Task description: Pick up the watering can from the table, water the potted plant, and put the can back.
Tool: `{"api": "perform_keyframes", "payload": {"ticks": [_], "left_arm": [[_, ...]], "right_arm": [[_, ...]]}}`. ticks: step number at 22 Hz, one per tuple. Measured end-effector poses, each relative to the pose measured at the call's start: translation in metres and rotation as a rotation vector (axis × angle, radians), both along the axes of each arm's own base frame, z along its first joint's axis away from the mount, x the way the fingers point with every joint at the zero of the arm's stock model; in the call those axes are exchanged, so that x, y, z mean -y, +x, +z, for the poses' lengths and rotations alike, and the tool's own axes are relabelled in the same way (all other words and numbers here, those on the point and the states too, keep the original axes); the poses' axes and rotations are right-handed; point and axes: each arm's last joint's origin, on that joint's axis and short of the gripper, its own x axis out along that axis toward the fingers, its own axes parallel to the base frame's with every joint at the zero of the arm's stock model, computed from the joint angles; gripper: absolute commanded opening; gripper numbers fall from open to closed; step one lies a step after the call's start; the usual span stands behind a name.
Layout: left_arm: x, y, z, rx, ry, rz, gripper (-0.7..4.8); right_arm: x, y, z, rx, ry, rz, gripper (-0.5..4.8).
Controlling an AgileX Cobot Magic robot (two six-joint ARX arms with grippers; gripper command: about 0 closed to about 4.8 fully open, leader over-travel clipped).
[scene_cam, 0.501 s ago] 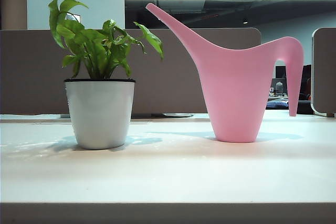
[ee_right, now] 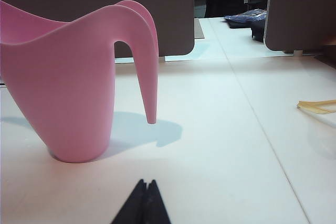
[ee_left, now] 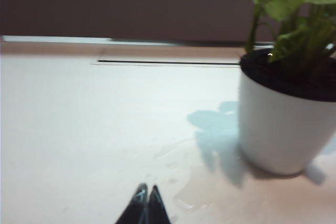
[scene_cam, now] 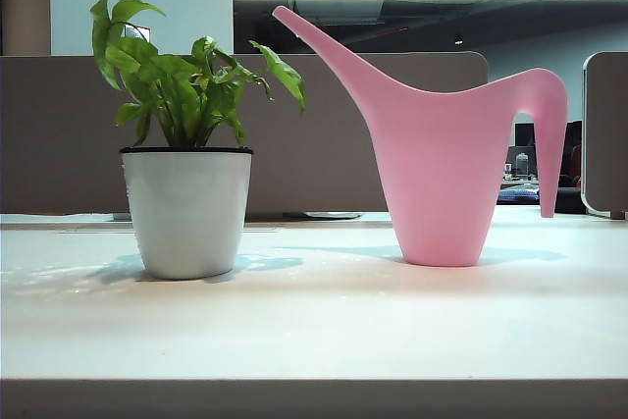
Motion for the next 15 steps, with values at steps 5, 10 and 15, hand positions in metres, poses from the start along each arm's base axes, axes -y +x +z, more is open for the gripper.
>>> {"api": "perform_keyframes", "payload": {"ticks": [5, 10, 15], "left_arm": [[0.0, -0.026, 0.096, 0.181, -0.007, -0.026, -0.04], [0.003, -0.017, 0.173, 0.12, 0.01, -0.118, -0.04], [0.012, 0.007, 0.234, 0.104, 0.009, -0.315, -0.04]], "right_arm": [[-0.002, -0.022, 0.077, 0.211, 0.086, 0.008, -0.04], [-0.001, -0.034, 0.149, 0.236, 0.008, -0.052, -0.04], [0.003, -0.016, 0.18, 0.11, -0.002, -0.144, -0.04]]}}
